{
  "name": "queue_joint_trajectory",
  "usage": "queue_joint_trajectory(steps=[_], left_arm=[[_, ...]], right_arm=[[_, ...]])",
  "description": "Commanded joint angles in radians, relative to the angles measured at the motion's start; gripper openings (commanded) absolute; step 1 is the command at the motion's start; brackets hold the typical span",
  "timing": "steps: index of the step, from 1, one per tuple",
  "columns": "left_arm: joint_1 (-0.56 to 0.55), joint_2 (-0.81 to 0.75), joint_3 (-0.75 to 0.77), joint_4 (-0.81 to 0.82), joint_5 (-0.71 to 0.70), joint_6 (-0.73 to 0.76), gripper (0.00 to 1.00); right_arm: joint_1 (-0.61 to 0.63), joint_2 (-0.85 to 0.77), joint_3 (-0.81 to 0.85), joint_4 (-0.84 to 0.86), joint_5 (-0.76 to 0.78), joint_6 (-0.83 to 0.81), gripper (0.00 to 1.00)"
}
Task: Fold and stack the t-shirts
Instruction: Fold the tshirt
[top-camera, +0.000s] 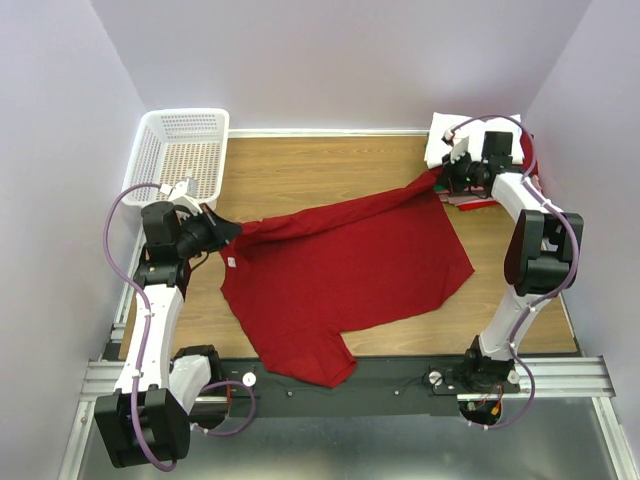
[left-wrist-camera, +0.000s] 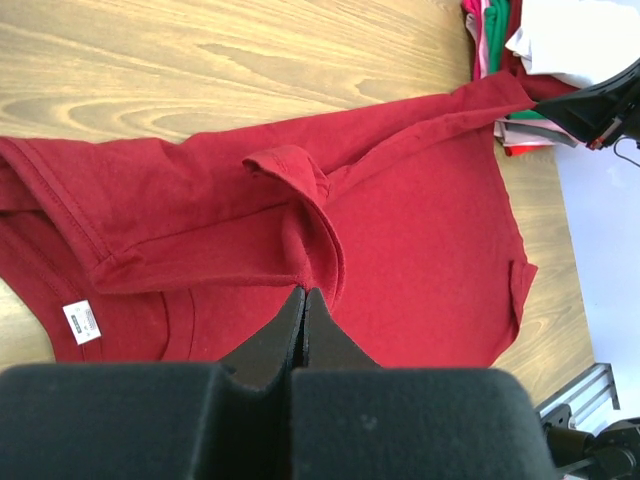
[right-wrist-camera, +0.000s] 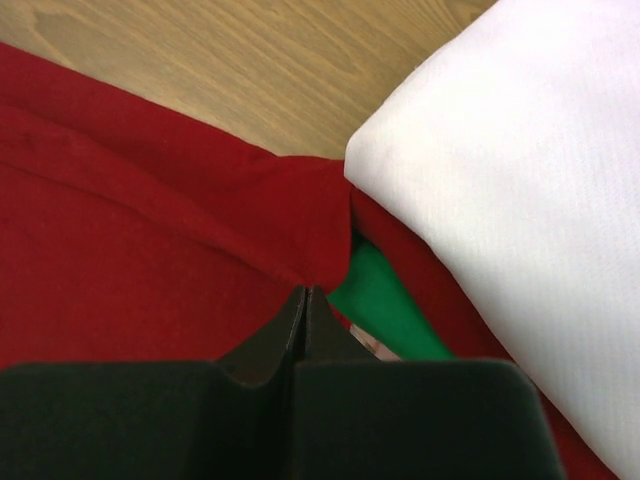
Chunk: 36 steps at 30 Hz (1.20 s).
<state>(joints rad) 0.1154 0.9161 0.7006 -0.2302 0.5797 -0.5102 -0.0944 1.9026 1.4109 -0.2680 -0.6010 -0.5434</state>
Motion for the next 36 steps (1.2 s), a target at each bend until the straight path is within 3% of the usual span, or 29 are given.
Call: queue_joint_trajectory(steps=[1, 36], left_arm=[[-0.003, -0.022, -0.010, -0.011, -0.032, -0.007, 0.00], [-0.005, -0.091, -0.019, -0.061, -0.100, -0.027, 0.00]], right_arm=[[-0.021, -0.048, -0.027, 0.018, -0.034, -0.023, 0.05], [-0.061, -0.059, -0.178, 0.042, -0.033, -0.076, 0.07]])
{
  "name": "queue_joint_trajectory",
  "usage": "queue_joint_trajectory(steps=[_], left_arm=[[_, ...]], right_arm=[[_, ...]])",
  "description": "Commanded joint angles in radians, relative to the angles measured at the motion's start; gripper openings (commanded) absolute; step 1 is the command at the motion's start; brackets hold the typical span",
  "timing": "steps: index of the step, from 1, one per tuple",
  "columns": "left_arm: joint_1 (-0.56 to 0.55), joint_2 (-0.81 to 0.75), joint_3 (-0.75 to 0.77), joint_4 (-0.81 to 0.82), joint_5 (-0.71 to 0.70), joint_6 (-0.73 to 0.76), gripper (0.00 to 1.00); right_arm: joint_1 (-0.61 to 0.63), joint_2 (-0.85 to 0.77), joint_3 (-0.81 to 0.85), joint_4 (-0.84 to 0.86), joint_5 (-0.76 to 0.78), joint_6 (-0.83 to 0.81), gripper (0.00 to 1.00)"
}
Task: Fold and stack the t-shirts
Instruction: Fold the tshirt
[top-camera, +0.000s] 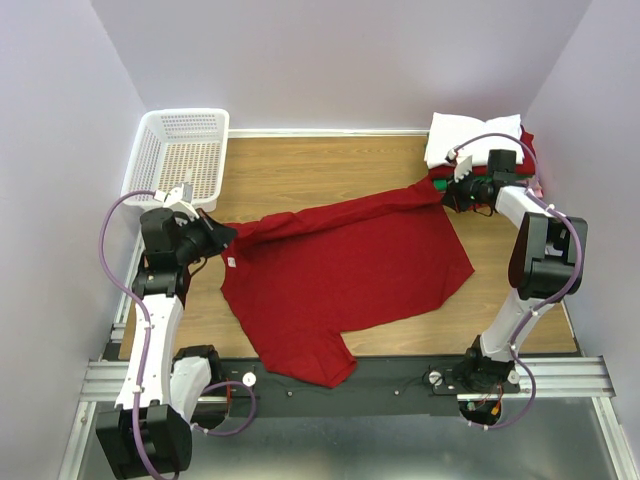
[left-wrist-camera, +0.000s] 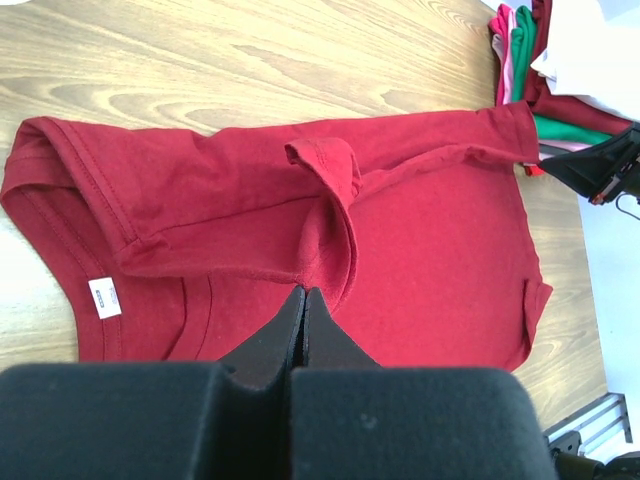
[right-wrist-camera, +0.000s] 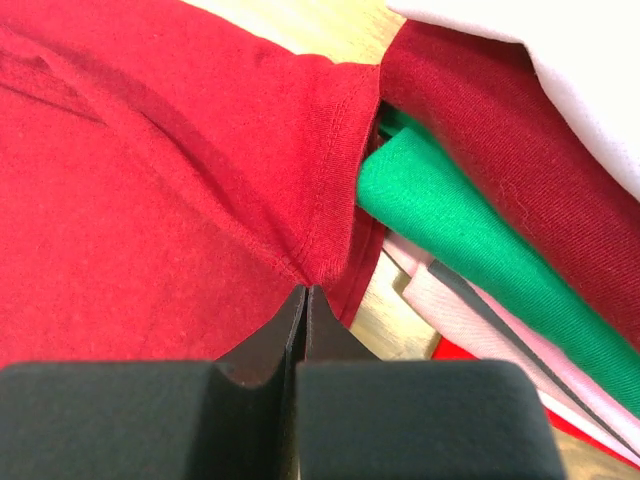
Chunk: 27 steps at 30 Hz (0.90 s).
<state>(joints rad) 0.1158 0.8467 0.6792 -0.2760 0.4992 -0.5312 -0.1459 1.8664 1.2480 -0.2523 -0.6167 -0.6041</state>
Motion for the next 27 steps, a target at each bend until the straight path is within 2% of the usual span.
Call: queue_joint_trajectory(steps=[1, 27], left_arm=[[-0.004, -0.023, -0.003, -0.018, -0.019, -0.006, 0.00], [-0.005, -0.055, -0.030, -0.046, -0.008, -0.004, 0.00]], right_arm=[[-0.009, -0.023, -0.015, 0.027, -0.017, -0.016, 0.07], [-0.027, -0.018, -0.070, 0.036, -0.012, -0.019, 0.08]])
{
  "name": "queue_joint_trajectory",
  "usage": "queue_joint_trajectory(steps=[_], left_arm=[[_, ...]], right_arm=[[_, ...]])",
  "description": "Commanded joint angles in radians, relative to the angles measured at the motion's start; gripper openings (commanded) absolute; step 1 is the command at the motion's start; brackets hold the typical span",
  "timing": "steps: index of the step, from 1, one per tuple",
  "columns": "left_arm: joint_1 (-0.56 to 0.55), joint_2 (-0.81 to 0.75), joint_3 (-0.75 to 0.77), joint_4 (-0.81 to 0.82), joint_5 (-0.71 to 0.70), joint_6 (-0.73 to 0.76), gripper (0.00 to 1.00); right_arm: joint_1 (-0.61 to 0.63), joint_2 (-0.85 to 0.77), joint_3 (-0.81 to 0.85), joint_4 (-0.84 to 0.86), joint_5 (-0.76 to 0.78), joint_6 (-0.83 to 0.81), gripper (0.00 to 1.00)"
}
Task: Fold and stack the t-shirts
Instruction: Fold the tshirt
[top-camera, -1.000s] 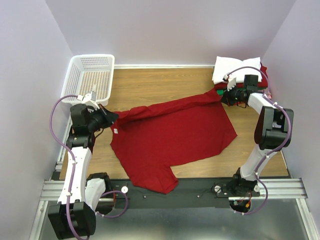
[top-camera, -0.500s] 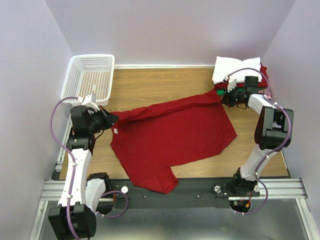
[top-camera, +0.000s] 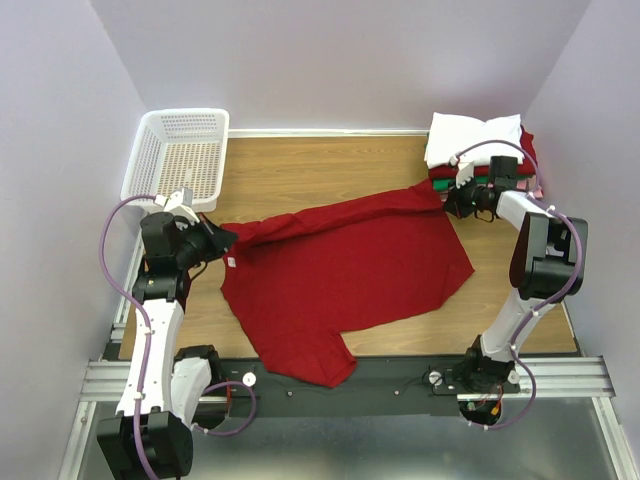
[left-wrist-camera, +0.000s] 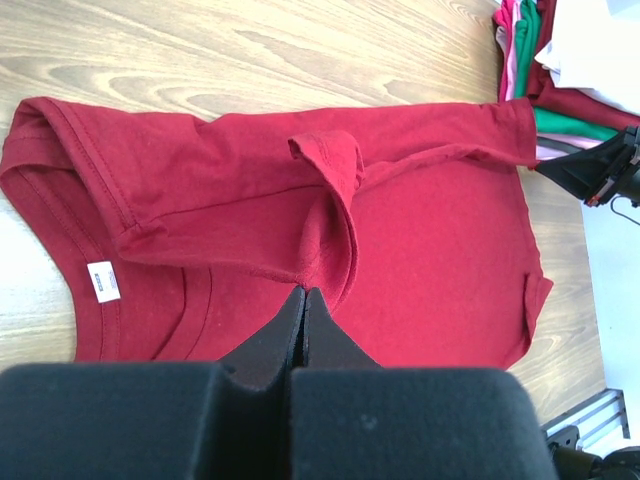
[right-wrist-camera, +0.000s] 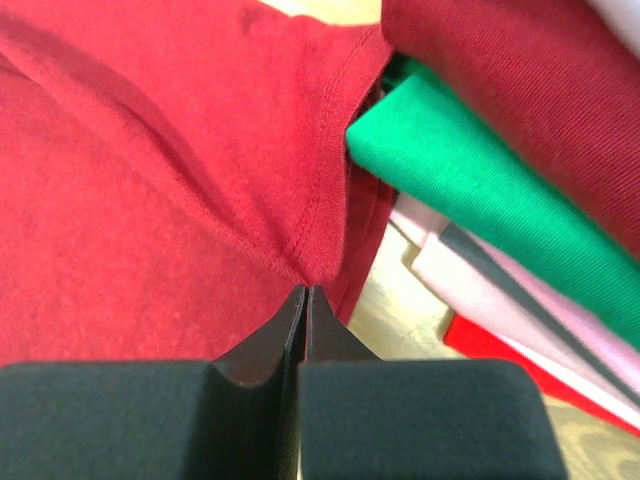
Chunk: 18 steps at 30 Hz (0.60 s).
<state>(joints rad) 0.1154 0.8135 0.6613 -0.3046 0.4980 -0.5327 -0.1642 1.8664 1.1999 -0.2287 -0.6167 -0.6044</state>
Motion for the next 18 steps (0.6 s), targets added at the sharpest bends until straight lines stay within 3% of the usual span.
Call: queue_joint_trajectory(steps=[1, 13, 18], left_arm=[[-0.003, -0.023, -0.015, -0.019, -0.007, -0.001, 0.00], [-0.003, -0.031, -0.048, -0.028, 0.023, -0.001, 0.00], [-0.003, -0.037, -0.060, -0.042, 0.048, 0.005, 0.00]], right_arm=[[-0.011, -0.019, -0.025, 0.015, -0.014, -0.018, 0.08], [-0.021, -0.024, -0.045, 0.014, 0.003, -0.015, 0.13], [-0.026, -0.122, -0.075, 0.011, -0.049, 0.018, 0.15]])
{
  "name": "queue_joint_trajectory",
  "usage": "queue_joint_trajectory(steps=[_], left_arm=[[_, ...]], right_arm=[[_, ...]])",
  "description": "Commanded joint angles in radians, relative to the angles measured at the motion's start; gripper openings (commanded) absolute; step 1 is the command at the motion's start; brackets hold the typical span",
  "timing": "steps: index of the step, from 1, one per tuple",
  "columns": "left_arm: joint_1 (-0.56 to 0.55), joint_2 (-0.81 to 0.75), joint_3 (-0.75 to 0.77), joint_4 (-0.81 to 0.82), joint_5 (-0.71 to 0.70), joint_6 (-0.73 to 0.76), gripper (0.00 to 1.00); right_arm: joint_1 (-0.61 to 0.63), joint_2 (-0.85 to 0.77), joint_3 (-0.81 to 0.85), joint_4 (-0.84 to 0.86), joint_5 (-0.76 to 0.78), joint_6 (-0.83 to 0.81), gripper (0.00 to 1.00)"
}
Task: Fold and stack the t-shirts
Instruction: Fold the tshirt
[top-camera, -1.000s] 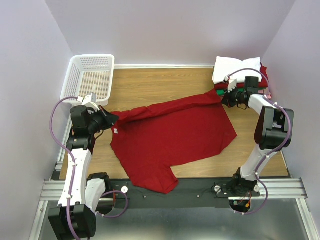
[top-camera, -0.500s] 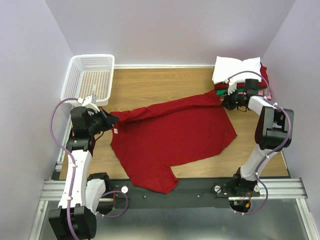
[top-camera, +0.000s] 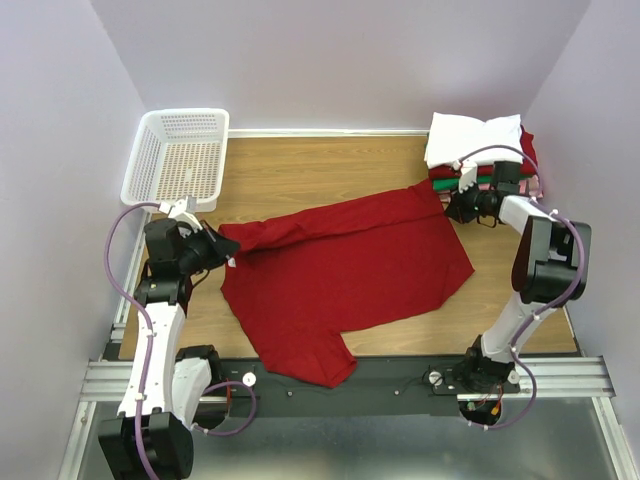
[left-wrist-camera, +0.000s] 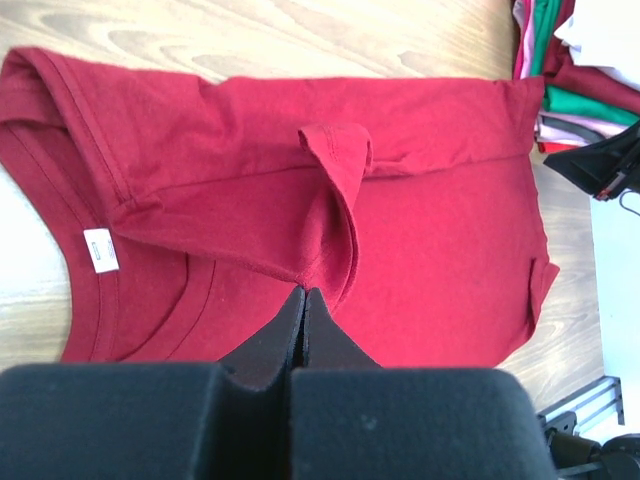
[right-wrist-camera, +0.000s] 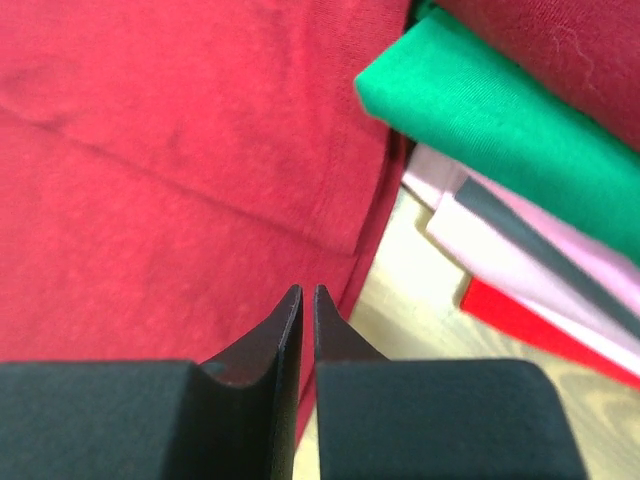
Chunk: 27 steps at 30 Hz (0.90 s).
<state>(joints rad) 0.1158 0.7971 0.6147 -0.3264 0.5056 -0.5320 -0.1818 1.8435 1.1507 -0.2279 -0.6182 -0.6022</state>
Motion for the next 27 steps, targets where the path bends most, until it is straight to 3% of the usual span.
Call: queue_joint_trajectory(steps=[1, 7, 10, 13, 14, 15, 17, 21, 24, 27], left_arm=[[-0.005, -0.019, -0.018, -0.025, 0.048, 0.006, 0.00], [-0.007, 0.016, -0.058, -0.033, 0.128, 0.027, 0.00], [-0.010, 0.054, -0.096, -0.020, 0.243, 0.035, 0.00], [-0.019, 0.080, -0.133, -0.043, 0.301, 0.072, 0.16], [-0.021, 0.076, -0.132, -0.080, 0.298, 0.084, 0.31], [-0.021, 0.068, -0.125, -0.101, 0.281, 0.096, 0.38], [-0.022, 0.038, -0.083, -0.178, 0.222, 0.133, 0.47], [-0.028, 0.010, 0.012, -0.249, 0.133, 0.170, 0.52], [-0.027, 0.024, 0.060, -0.198, 0.119, 0.172, 0.62], [-0.073, 0.126, 0.106, -0.084, 0.113, 0.126, 0.64]], right_arm=[[-0.008, -0.116, -0.035, 0.010, -0.072, 0.033, 0.15], [-0.008, -0.230, -0.074, 0.007, -0.136, 0.085, 0.17], [-0.008, -0.263, -0.097, 0.004, -0.153, 0.108, 0.18], [-0.008, -0.329, -0.115, -0.002, -0.179, 0.137, 0.18], [-0.008, -0.343, -0.117, -0.004, -0.190, 0.148, 0.18], [-0.008, -0.357, -0.118, -0.014, -0.201, 0.175, 0.18], [-0.008, -0.406, -0.115, -0.036, -0.245, 0.206, 0.19], [-0.010, -0.495, -0.140, -0.051, -0.294, 0.265, 0.20], [-0.008, -0.530, -0.183, -0.053, -0.330, 0.291, 0.22], [-0.008, -0.540, -0.229, -0.051, -0.366, 0.292, 0.22]])
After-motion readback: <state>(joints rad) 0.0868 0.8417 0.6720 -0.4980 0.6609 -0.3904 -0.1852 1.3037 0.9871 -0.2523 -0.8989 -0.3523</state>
